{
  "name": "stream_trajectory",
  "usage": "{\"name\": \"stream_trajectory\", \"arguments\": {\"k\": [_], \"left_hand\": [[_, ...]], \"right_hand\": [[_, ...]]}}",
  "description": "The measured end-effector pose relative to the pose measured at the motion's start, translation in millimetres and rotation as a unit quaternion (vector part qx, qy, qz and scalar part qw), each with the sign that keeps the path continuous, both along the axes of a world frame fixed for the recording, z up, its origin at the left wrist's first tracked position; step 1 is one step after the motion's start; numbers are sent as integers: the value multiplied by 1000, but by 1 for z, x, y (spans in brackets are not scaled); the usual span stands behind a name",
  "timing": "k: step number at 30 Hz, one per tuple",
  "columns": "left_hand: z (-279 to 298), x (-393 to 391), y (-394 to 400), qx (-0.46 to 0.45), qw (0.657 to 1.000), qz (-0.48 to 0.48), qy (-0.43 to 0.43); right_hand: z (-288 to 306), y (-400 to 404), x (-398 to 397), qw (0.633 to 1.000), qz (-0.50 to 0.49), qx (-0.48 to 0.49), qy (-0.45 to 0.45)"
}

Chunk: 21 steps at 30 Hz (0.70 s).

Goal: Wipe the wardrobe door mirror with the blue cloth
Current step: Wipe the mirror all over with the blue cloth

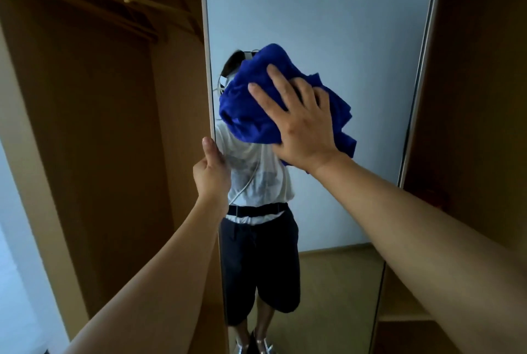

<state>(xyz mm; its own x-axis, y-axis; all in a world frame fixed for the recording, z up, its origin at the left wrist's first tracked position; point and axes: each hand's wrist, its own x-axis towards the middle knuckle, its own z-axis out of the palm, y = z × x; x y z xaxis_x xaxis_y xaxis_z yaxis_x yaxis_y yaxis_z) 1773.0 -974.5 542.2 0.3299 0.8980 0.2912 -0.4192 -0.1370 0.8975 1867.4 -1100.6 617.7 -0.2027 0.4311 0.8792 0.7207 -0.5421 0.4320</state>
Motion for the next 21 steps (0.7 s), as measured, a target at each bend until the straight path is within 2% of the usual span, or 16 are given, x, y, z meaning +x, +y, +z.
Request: {"name": "stream_trajectory", "arguments": {"k": [2, 4, 8, 10, 12, 14, 16, 17, 18, 20, 21], "left_hand": [[1, 1, 0, 5, 1000, 10, -7], [1, 2, 4, 2, 1000, 7, -10], [-1, 4, 7, 15, 999, 28, 13], [0, 6, 8, 4, 999, 31, 21], [1, 7, 12, -1, 999, 48, 22], [0, 6, 11, 9, 998, 54, 44], [-2, 7, 16, 40, 992, 51, 107], [-1, 6, 15, 44, 991, 58, 109], [2, 3, 13, 24, 996, 43, 81], [2, 3, 14, 48, 995, 43, 75], [2, 5, 11, 16, 998, 32, 54]], "right_hand": [[-20, 1, 4, 1000, 16, 10, -3], [-59, -3, 12, 999, 40, -19, -25], [-143, -32, 32, 976, 57, -189, -92], [-157, -45, 39, 956, 54, -264, -112], [-146, -49, 42, 942, 52, -304, -128], [-117, -49, 41, 946, 43, -291, -134], [-80, -45, 35, 964, 29, -233, -122], [-59, -42, 31, 974, 21, -197, -110], [-37, -38, 27, 982, 11, -163, -96], [7, -32, 19, 993, -10, -101, -52], [28, -30, 17, 997, -20, -71, -23]]}}
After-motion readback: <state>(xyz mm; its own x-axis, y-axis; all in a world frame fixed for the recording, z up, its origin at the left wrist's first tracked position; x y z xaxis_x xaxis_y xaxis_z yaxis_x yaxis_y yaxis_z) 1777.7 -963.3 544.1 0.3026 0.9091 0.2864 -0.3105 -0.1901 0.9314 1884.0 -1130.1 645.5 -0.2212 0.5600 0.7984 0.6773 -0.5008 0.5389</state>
